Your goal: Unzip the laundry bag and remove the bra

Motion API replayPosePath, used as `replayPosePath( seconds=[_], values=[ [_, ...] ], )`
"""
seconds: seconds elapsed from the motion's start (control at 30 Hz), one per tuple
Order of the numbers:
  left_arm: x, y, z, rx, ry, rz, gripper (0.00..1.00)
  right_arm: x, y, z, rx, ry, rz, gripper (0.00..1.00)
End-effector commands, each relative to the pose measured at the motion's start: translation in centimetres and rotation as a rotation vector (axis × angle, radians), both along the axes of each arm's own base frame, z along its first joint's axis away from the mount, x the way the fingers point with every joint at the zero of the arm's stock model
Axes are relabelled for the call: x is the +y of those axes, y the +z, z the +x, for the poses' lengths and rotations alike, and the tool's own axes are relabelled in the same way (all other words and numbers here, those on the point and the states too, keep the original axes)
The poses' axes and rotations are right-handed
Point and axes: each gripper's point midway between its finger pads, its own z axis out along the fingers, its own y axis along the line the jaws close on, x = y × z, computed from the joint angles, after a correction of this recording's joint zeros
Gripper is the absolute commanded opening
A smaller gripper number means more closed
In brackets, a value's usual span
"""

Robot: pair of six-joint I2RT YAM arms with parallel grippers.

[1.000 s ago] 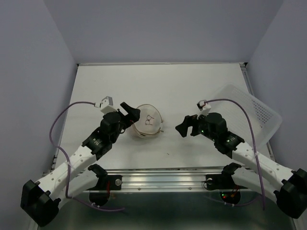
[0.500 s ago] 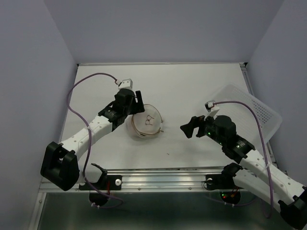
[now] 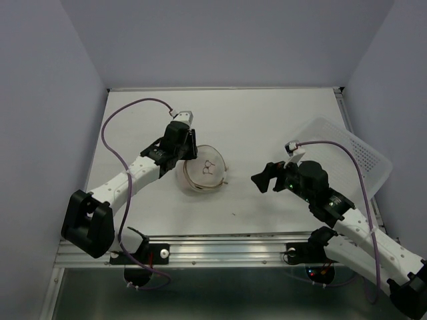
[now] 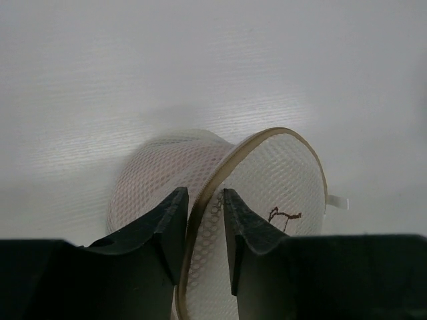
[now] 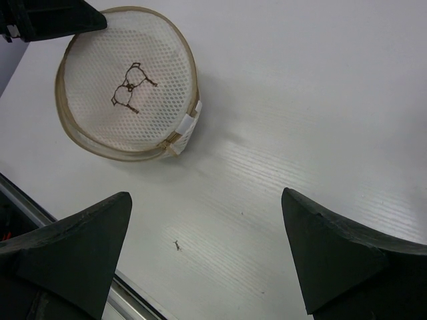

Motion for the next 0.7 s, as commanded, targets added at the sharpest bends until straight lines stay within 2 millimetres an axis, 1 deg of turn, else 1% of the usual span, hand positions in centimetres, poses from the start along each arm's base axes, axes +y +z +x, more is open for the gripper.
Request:
replayPosePath(
  seconds=[0.0, 0.03, 0.07, 0.1, 0.13, 0.17, 0.2, 0.27, 0.37, 0.47, 0.53, 0.63, 0.67],
  values=[
    [-0.6, 2.8, 0.7, -0.064, -0.035, -0.025, 0.37, 0.0, 1.8, 0.4, -0.042, -0.007, 0.012, 1.0],
    [-0.7, 2.7, 0.6, -0.062, -0.036, -0.027, 0.36, 0.0, 1.7, 0.4, -0.04, -0.007, 0.012, 1.0],
    [-0.7, 2.7, 0.6, -0.06, -0.038, -0.026, 0.31, 0.0, 1.9, 0.4, -0.043, -0.007, 0.015, 1.0],
    [-0.8, 2.5, 0.5, -0.056, -0.044, -0.026, 0.3, 0.0, 1.8, 0.4, -0.042, -0.007, 0.014, 1.0],
    [-0.8, 2.8, 0.6, -0.061, -0.046, -0.03, 0.28, 0.0, 1.9, 0.4, -0.043, -0.007, 0.015, 1.0],
    [-0.8, 2.9, 0.6, -0.065, -0.048, -0.029, 0.21, 0.0, 1.9, 0.4, -0.043, -0.007, 0.015, 1.0],
    [-0.8, 3.1, 0.6, -0.069, -0.049, -0.03, 0.19, 0.0, 1.9, 0.4, -0.042, -0.008, 0.016, 1.0],
    [-0.6, 3.6, 0.7, -0.085, -0.044, -0.029, 0.15, 0.0, 1.9, 0.3, -0.042, -0.009, 0.019, 1.0],
    [0.1, 4.1, 0.9, -0.106, -0.022, -0.002, 0.13, 0.1, 2.0, 0.3, -0.038, -0.006, 0.024, 1.0],
    [0.3, 5.2, 1.0, -0.128, -0.011, 0.004, 0.03, 0.2, 2.1, 0.3, -0.039, -0.004, 0.025, 1.0],
    [0.2, 6.2, 1.0, -0.148, -0.013, -0.013, 0.01, 0.2, 2.2, 0.3, -0.041, -0.005, 0.028, 1.0],
    [-0.2, 7.3, 0.9, -0.171, -0.021, -0.027, 0.01, 0.2, 2.4, 0.3, -0.043, -0.004, 0.033, 1.0],
    [-0.3, 7.4, 0.8, -0.169, -0.02, -0.031, 0.01, 0.2, 2.4, 0.3, -0.044, -0.002, 0.034, 1.0]
  ],
)
